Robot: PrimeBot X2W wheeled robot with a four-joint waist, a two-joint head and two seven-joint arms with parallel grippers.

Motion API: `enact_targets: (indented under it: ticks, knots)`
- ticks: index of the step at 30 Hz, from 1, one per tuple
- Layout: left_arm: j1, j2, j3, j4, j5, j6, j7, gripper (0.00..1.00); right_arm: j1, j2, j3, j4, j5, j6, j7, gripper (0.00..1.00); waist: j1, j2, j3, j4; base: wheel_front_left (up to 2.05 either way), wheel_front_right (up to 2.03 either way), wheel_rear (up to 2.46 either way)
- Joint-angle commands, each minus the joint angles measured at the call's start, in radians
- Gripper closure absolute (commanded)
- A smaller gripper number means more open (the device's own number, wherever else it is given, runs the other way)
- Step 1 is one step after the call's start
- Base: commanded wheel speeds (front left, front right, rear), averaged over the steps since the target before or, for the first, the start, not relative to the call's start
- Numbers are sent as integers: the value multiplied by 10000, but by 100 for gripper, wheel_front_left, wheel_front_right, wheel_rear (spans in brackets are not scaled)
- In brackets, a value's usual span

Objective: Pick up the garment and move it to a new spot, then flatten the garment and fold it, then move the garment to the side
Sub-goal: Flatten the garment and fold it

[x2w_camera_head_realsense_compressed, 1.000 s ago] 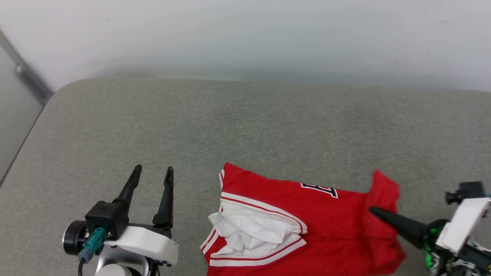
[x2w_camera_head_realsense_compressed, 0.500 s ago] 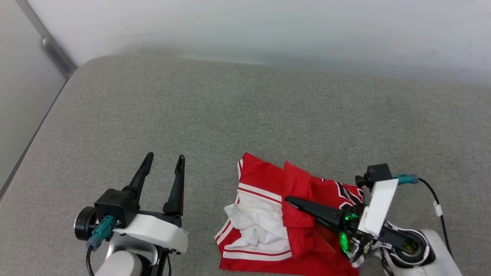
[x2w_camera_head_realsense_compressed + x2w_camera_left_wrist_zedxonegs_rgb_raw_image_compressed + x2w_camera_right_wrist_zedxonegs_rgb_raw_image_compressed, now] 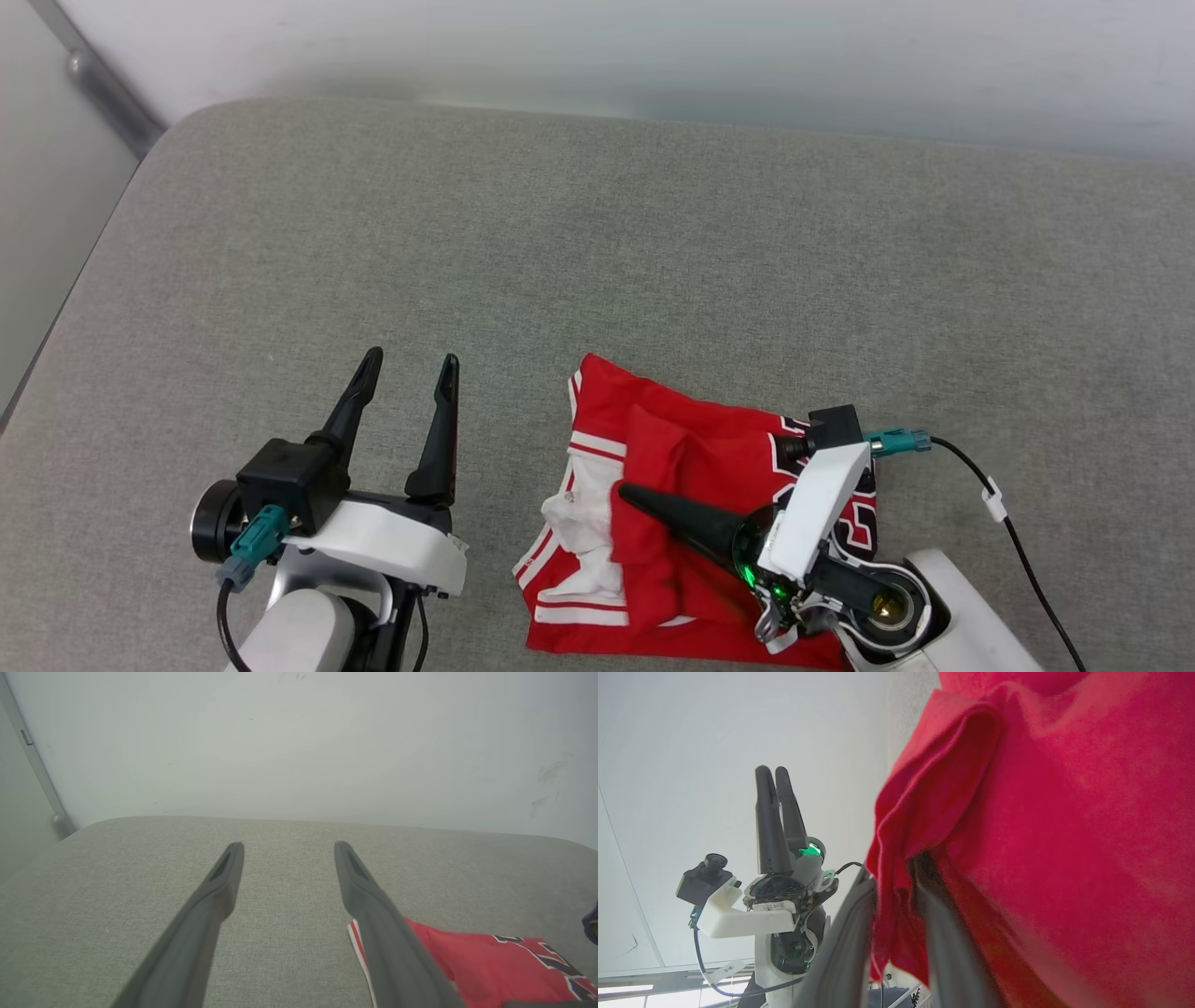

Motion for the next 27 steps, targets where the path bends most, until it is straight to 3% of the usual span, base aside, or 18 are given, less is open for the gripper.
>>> enact_targets:
  ticks: [1, 5, 8, 15, 20, 24, 25, 27]
  knots:
    - [-53, -51, 70, 66, 57, -54, -61, 0, -215, 0, 166, 27, -28, 0, -234, 0, -1, 0, -25, -51, 0, 0, 0]
    - [10, -100, 91, 159, 96, -109, -68, 0, -362, -39, 457, -218, -502, 0, -807, 0, -1, 0, -171, -101, 0, 0, 0]
    - [137, -88, 138, 194, 138, -142, -71, 0, -438, -390, 782, -526, -1477, 0, -1559, 0, -1, 0, -349, -158, 0, 0, 0]
    - [521, -23, 395, 127, 158, -10, -73, 0, -376, -1670, 804, -388, -5373, 0, -4464, 0, -1, 0, -713, -422, 0, 0, 0]
    - [800, -74, 668, 129, 128, 84, -70, 0, 230, -1901, -737, -134, -7850, 0, -5913, 0, -1, 0, -959, -722, 0, 0, 0]
    - [940, -53, 931, 179, 90, 91, -63, 0, 1046, -1824, -2414, -815, -9241, -1, -6437, 0, -1, 0, -1158, -949, 0, 0, 0]
    - [1036, -35, 1072, 196, 137, 106, -62, 0, 1552, -1614, -3214, -1450, -10035, 0, -6514, 0, -1, 0, -1273, -1061, 0, 0, 0]
    - [1082, -36, 1125, 192, 172, 115, -62, 0, 1817, -1468, -3562, -1826, -10450, 0, -6488, 0, -1, 0, -1324, -1112, 0, 0, 0]
